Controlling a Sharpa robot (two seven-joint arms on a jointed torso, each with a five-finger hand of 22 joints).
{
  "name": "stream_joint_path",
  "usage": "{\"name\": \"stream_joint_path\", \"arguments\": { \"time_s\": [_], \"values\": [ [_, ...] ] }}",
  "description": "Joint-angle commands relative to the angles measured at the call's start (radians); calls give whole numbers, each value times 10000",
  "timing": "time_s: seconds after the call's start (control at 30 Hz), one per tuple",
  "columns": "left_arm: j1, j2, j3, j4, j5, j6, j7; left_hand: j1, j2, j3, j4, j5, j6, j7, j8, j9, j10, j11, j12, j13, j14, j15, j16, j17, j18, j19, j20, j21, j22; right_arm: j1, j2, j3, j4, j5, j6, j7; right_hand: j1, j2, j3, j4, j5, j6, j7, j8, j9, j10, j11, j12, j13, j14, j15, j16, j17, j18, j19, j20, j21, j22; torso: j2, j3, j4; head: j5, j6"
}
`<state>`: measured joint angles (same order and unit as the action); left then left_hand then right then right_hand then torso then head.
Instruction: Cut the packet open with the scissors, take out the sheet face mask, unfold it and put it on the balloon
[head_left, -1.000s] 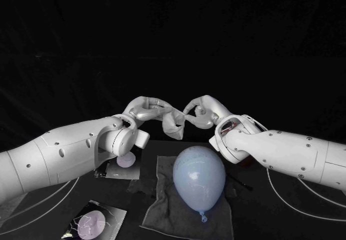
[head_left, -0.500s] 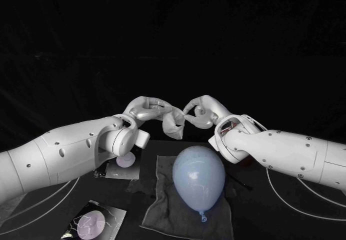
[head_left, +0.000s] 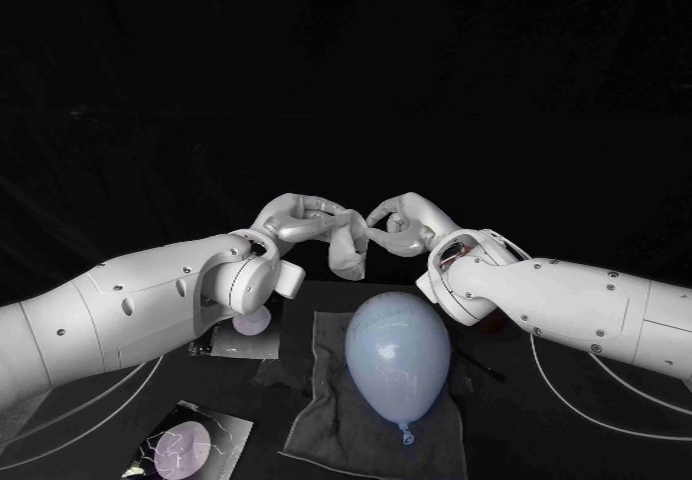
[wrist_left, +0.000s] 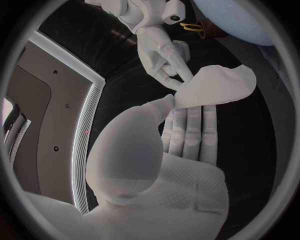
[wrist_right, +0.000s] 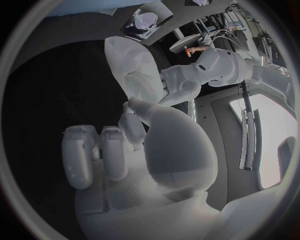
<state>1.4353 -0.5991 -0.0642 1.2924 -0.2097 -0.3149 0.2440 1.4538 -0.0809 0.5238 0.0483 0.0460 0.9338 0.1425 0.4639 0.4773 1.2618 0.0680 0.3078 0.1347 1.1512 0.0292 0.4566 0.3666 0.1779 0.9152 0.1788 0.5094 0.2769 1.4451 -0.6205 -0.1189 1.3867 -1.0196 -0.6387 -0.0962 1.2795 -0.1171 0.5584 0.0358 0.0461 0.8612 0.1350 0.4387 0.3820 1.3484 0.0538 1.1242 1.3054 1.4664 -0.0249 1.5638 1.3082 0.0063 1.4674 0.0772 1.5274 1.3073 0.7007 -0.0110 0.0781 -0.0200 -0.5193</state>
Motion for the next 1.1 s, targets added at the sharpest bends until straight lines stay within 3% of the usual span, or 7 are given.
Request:
{"name": "stream_joint_path", "arguments": {
  "time_s": [0.03, 0.2, 0.43, 0.87, 0.93, 1.03, 1.1],
  "values": [
    [20, 36, 15, 30, 70, 129, 144, 87, 26, -52, -32, 35, 67, -16, 51, 330, 89, 8, -34, -14, 83, 4, -35, 17, 67, 85, 9, 34, 11, 1, 29, 1, -48, 138, 557, -84, -46, -150, -108, 36, 35, -88, 49, -129, -70, -100, 6, -49, 176, 1044, 94, 70, 2626, 56, 785, 80, -53, 2472, 7, 0, -4, 9, -4],
    [20, 35, 15, 21, 72, 162, 143, 87, 26, -52, -32, 35, 67, -16, 51, 330, 89, 8, -34, -14, 83, 4, -35, 17, 67, 85, 9, 34, 11, -5, 75, -6, -97, 164, 752, -24, -187, -404, -408, 141, 30, -344, 201, -536, -278, -204, 139, -122, 111, 1038, 207, 55, 2612, 89, 711, 182, -193, 2426, 12, 5, -6, 3, -1],
    [20, 22, 16, 23, 73, 209, 129, 92, 32, -50, -36, 34, 71, -17, 48, 331, 100, 7, -39, -16, 96, 1, -45, 19, 65, 95, 0, 41, 13, -24, 146, -25, -160, 140, 980, -73, -205, -600, -724, 219, 27, -413, 274, -823, -424, -348, 218, -228, 19, 1019, 289, 8, 2567, 120, 643, 276, -321, 2385, 0, 8, -3, -27, 1],
    [21, 43, 14, 96, 73, 319, 82, 94, 32, -52, -39, 34, 74, -18, 47, 331, 108, 6, -42, -16, 105, 0, -51, 21, 64, 101, -5, 45, 14, -104, 358, -50, -341, 134, 1017, -172, -190, -568, -791, 270, 28, -375, 279, -875, -452, -371, 226, -224, 6, 1015, 302, 1, 2561, 120, 643, 298, -319, 2386, 0, -3, -3, -22, 15],
    [21, 44, 14, 117, 73, 337, 79, 94, 32, -52, -39, 34, 74, -18, 47, 331, 108, 6, -42, -16, 105, 0, -51, 21, 64, 101, -5, 45, 14, -125, 393, -53, -373, 131, 983, -196, -126, -479, -791, 292, 30, -280, 267, -876, -458, -379, 218, -211, -1, 1017, 300, 7, 2565, 120, 645, 307, -314, 2388, -1, -3, -1, -22, 19],
    [21, 33, 14, 169, 73, 366, 78, 94, 32, -53, -40, 34, 76, -18, 46, 332, 112, 5, -43, -17, 110, -1, -53, 22, 63, 104, -7, 47, 14, -155, 441, -56, -440, 127, 927, -233, 43, -138, -670, 343, 24, -25, 207, -828, -451, -302, 169, -67, 49, 1035, 267, 49, 2605, 95, 703, 302, -205, 2424, 4, -1, 4, -24, 23],
    [21, 16, 14, 211, 73, 386, 84, 94, 32, -53, -40, 34, 76, -18, 46, 332, 112, 5, -43, -17, 110, -1, -53, 22, 63, 104, -7, 47, 14, -174, 461, -58, -483, 126, 850, -238, 208, 270, -508, 392, 25, 390, 62, -649, -385, -195, 59, 90, 108, 1044, 189, 70, 2626, 68, 764, 260, -89, 2462, 5, 1, 4, -23, 22]
  ]
}}
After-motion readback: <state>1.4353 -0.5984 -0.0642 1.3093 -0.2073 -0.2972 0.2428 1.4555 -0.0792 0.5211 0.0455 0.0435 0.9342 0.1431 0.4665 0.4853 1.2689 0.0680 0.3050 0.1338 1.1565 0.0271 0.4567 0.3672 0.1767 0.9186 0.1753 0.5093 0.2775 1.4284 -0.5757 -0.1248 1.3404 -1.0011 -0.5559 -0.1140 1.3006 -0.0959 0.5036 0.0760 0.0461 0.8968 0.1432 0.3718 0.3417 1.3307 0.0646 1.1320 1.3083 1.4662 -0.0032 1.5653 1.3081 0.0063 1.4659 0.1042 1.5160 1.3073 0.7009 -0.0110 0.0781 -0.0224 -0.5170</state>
